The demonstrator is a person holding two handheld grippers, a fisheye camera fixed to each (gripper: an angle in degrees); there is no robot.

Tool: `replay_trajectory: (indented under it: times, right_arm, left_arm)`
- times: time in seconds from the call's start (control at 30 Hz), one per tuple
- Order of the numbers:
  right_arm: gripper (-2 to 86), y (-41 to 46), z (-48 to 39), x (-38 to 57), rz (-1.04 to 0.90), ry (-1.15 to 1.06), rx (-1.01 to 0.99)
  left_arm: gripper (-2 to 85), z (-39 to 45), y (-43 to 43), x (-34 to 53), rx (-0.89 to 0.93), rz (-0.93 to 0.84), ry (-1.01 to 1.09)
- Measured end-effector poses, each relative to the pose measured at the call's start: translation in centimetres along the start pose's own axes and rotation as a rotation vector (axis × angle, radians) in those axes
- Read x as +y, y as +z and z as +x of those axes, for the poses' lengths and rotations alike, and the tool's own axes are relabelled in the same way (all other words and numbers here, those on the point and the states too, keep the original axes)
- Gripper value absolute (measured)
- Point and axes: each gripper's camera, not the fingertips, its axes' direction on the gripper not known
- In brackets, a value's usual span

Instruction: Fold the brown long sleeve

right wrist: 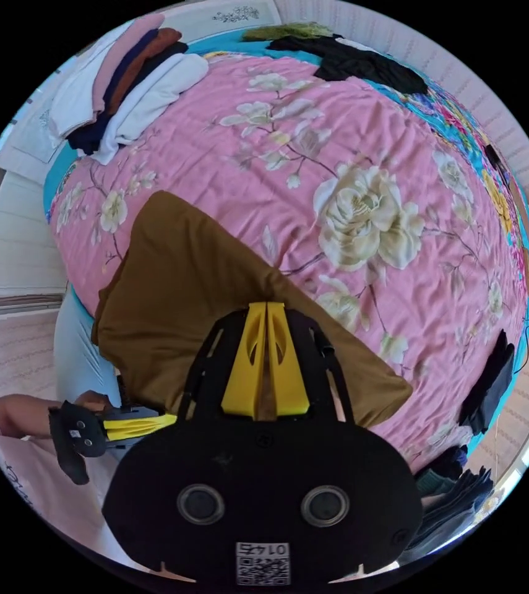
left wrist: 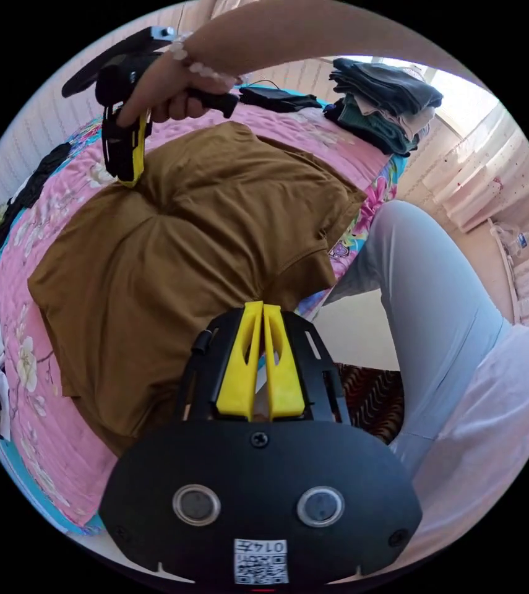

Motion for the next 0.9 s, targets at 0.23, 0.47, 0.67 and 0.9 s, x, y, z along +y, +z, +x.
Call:
replay_trajectory:
  times: [0.23, 0.47, 0.67, 0.9]
  right_arm:
    - [-0.9, 5.9, 2.0, 3.3, -0.013, 0.125, -0.072]
    - [-0.6, 6.7, 3.7, 15.7, 0.363, 0.232, -0.267]
    - [4.6, 9.7, 5.0, 37.0, 0.652, 0.483, -0.248]
    - [11.9, 17.3, 7.6, 50.2, 0.689, 0.801, -0.317]
  left_arm:
    - [-1.0, 0.3, 1.2, -2.1, 0.001, -0.011, 0.011]
    - [-0.9, -2.0, -1.4, -3.2, 0.178, 0.070, -0.095]
    - [0.3, -4.7, -4.6, -5.2, 0.135, 0.130, -0.168]
    - [5.1, -6.9, -5.4, -15.0, 0.094, 0.170, -0.107]
